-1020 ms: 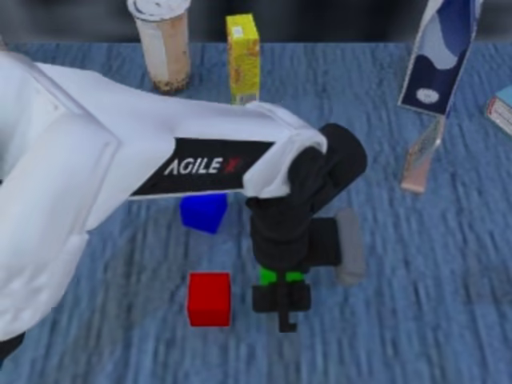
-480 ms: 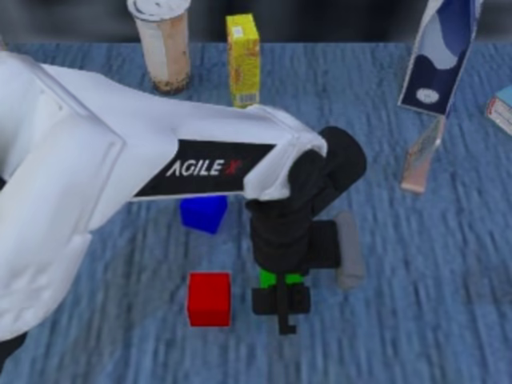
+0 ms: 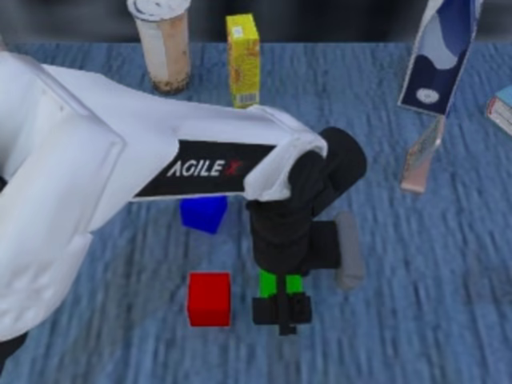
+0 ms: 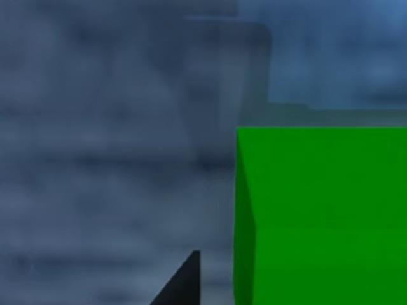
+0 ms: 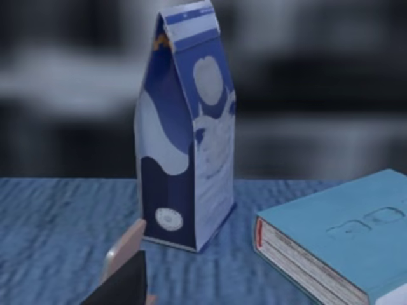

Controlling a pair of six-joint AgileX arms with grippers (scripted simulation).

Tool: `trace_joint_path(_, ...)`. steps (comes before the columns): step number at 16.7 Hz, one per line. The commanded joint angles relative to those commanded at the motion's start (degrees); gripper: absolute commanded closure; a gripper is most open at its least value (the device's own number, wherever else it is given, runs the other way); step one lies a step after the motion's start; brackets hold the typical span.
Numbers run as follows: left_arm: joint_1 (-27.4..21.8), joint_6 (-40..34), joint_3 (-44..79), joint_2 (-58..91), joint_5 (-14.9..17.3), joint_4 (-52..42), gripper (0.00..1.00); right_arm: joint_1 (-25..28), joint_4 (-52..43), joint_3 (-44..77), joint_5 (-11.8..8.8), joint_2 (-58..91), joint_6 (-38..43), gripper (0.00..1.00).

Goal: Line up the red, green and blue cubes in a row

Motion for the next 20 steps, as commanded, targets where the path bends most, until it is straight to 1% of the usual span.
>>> trace_joint_path(1,0.00,0.00,0.00,0.00,0.00,0.00,0.00,0.00,0.00,0.00,0.00,0.00,0.00,0.00)
trace_joint_path(10,0.10,0.02,0.17,-0.10,0.00,-0.21,0.00,0.00,0.00,0.00,0.00,0.00,0.00,0.00)
trace_joint_path(12,0.24,0.03,1.69,-0.80,0.01,-2.40,0.00,0.00,0.00,0.00,0.00,0.00,0.00,0.00)
trace_joint_path(17,1.04,-0.10,7.59,-4.46,-0.03,-12.38,0.00,0.00,0.00,0.00,0.00,0.00,0.00,0.00)
trace_joint_path(20,1.19,-0.13,8.55,-5.25,-0.05,-13.77,0.00,0.00,0.00,0.00,0.00,0.00,0.00,0.00)
